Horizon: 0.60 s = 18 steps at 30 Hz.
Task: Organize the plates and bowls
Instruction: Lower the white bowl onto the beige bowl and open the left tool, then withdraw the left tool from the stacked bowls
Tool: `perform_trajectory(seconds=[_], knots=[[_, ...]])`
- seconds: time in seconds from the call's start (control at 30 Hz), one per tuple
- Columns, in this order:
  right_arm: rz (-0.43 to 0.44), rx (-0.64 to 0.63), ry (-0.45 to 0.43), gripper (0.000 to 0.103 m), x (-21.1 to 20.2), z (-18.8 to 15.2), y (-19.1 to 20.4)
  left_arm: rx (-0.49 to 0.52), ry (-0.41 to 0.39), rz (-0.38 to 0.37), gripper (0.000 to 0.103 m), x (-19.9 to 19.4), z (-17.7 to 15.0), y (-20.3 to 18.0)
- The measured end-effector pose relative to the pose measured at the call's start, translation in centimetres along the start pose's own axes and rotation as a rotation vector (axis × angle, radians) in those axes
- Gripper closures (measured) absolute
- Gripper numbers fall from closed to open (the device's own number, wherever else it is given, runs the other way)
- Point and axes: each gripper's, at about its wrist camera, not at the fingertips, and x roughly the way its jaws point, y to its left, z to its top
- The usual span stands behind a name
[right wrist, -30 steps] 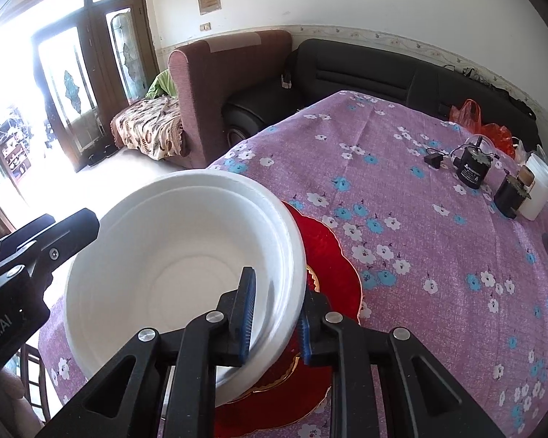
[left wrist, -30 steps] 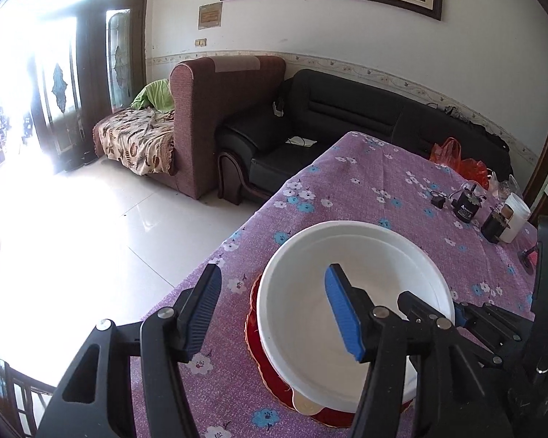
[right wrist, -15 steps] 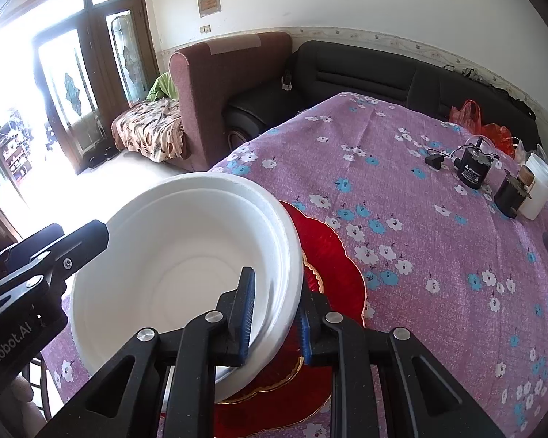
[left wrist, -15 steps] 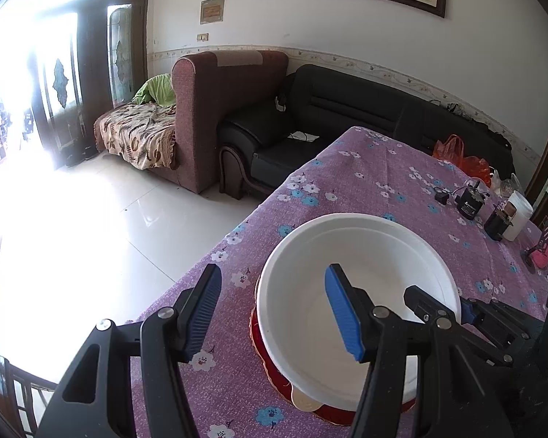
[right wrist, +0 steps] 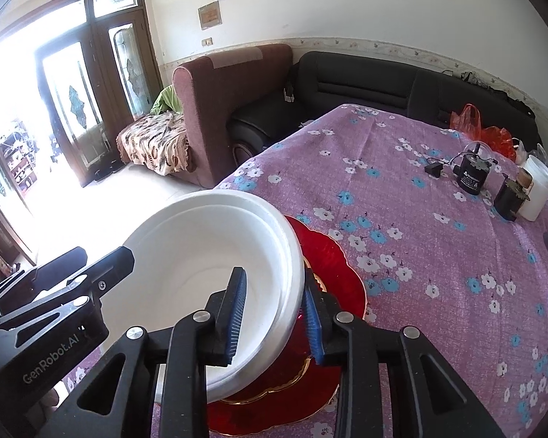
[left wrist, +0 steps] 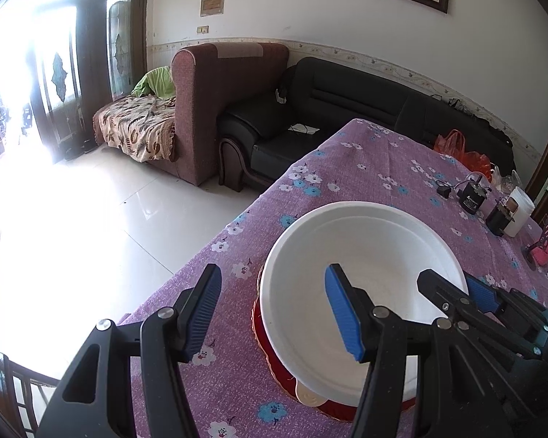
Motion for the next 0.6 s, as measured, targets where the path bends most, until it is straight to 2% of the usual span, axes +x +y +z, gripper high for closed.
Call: perform_trajectory(seconds=[0.43,0.6], knots=[[-0.022,0.081,-0.031,0.067,-1.7,-0.6,-2.4,-0.006,0.058,0.008,0.044,1.1,-0.9,0.8],[-0.027,0.116,-0.056,0.067,-2.5,-0.9,-2.8,-0.021,0.048,0.008,0.044,0.6,-0.9,1.3]])
